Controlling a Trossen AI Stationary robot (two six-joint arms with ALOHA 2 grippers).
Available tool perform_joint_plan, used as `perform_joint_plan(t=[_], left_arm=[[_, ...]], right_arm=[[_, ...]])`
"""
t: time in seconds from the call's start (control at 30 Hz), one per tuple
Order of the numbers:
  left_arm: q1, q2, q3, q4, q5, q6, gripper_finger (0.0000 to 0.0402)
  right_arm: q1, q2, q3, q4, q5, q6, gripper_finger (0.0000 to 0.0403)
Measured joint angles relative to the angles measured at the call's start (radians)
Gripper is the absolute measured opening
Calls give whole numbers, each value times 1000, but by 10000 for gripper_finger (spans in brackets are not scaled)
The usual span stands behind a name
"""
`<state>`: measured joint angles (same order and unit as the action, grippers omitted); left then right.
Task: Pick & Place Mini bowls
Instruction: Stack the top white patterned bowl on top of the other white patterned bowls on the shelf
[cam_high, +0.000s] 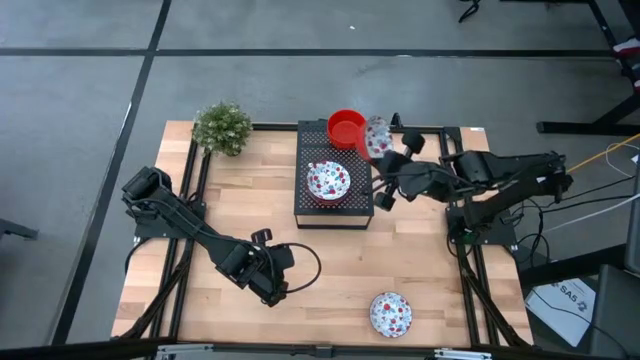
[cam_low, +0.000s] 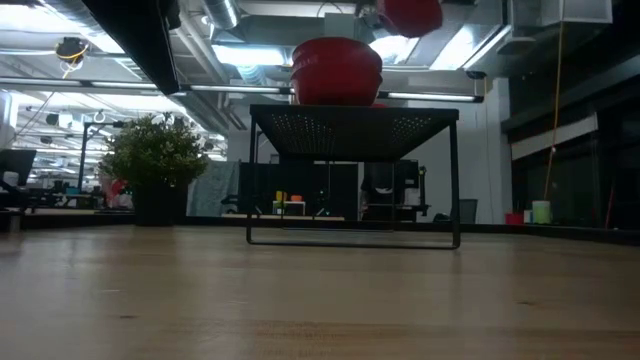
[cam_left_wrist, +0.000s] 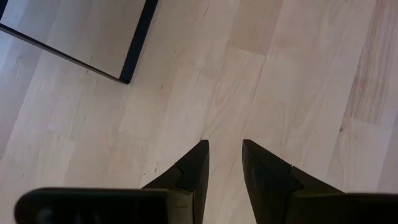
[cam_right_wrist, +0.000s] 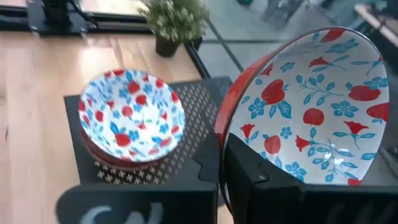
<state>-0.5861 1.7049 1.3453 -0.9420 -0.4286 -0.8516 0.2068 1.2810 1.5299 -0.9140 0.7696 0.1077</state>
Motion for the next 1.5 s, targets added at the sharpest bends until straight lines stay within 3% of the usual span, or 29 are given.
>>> perform_joint_plan(t=[0.47,0.87,1.5], left_arm=[[0,0,0,3,-1,-1,90],[0,0,0,4,-2,-1,90],[0,0,0,4,-8,-1,90]], right_arm=[[36,117,1,166,-124,-248,10],[35,180,1,161,-252,-268,13],[7,211,1,131,-275,-275,23]])
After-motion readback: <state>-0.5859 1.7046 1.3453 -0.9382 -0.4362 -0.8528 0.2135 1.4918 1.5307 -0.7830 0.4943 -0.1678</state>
